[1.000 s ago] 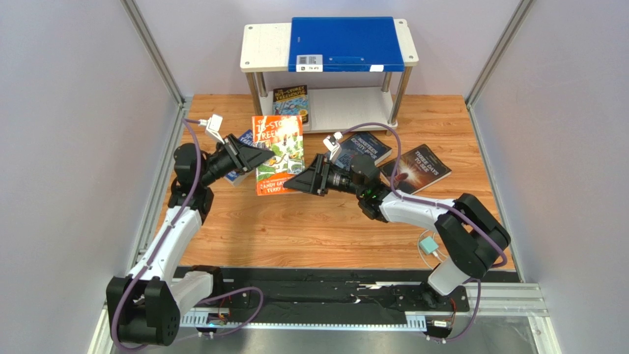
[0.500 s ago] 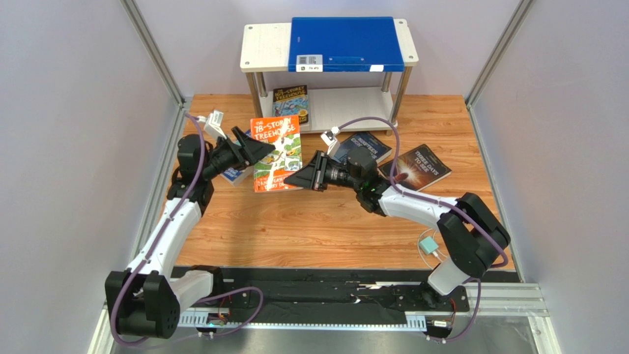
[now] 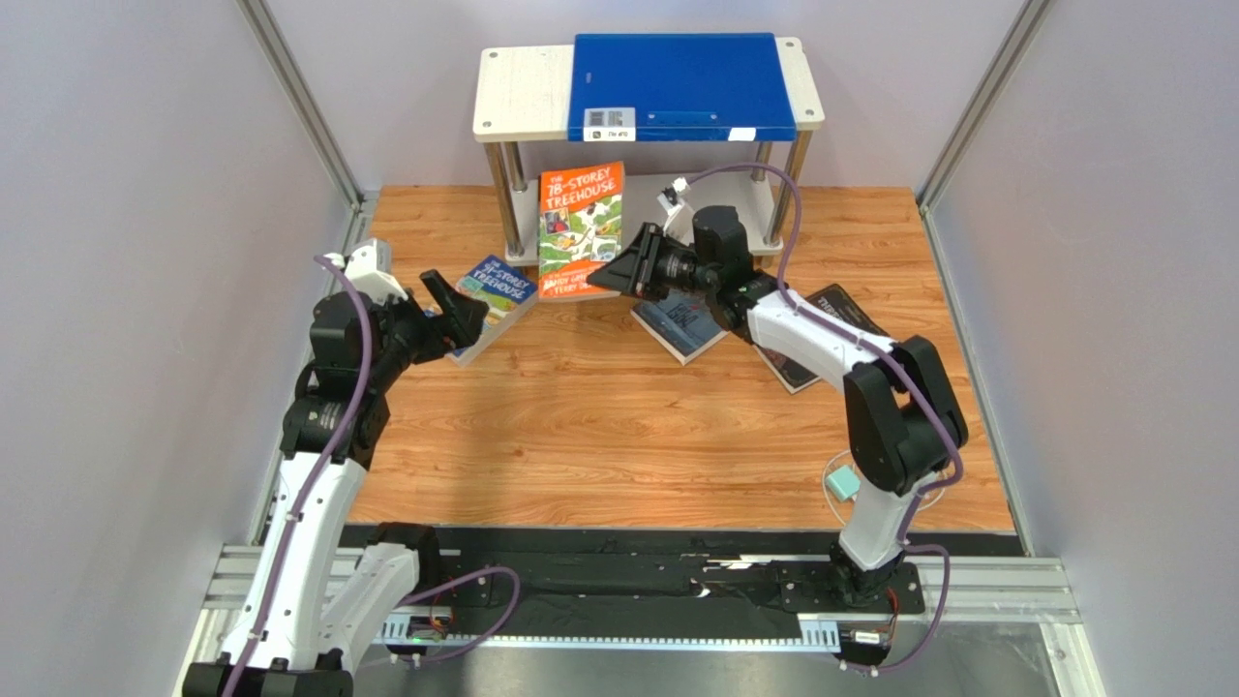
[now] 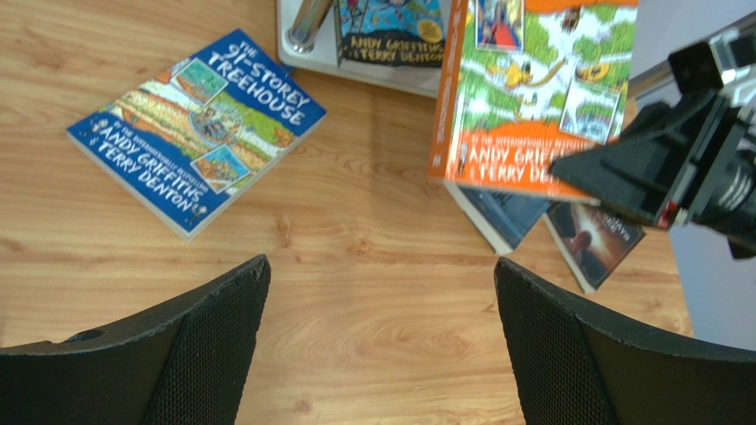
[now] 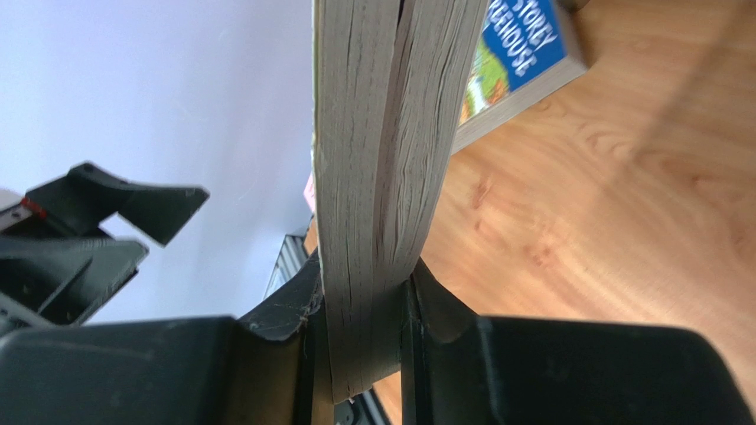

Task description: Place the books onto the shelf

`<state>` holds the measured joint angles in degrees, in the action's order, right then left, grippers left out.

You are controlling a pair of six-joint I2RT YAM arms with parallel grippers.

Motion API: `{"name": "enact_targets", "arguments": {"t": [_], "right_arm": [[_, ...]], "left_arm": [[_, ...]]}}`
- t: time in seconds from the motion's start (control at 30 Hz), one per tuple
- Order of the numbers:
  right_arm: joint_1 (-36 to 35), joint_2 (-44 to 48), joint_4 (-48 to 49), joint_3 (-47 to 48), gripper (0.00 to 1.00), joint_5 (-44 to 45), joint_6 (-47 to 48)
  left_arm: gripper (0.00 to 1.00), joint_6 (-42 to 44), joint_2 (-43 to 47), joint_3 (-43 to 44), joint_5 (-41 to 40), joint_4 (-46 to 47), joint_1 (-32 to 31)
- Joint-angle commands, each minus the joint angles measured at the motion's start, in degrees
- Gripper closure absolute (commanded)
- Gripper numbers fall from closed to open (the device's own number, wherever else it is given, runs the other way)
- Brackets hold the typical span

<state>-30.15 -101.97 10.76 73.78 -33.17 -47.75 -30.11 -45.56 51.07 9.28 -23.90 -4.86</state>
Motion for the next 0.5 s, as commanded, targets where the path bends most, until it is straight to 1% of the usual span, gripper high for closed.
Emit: {"name": "enact_targets", "arguments": {"t": [0.0, 0.1, 0.17, 0.23, 0.33, 0.43, 0.47], "right_arm": [[1.32, -5.24, 2.15, 8.47, 1.0, -3.65, 2.57], [2.2, -9.99, 2.59, 11.9, 1.0, -5.15, 2.05], [2.29, -13.67, 2.16, 15.86, 1.0, -5.85, 2.04], [2.29, -15.79, 1.46, 19.54, 1.0, -6.12, 2.31], [2.64, -19.04, 1.1, 22.63, 1.0, -5.94, 1.87], [3.17, -23.17, -0.21, 28.16, 1.0, -5.68, 1.25], [3.26, -24.4, -1.0, 31.57, 1.0, -6.2, 1.34]], "left_arm": [[0.0, 2.6, -0.41, -0.35, 0.47, -3.61, -0.23], [0.0, 2.86, 0.47, -1.85, 1.27, -3.52, -0.23], [0.0, 3.04, 1.35, -2.99, 2.14, -3.17, -0.23], [0.0, 2.86, 2.14, -3.87, 3.2, -2.73, -0.23], [0.0, 2.95, 2.67, -5.01, 4.96, -2.99, -0.23], [0.0, 3.04, 3.54, -5.72, 4.7, -3.61, -0.23], [0.0, 2.95, 3.64, -5.89, 5.22, -3.61, -0.23]]}}
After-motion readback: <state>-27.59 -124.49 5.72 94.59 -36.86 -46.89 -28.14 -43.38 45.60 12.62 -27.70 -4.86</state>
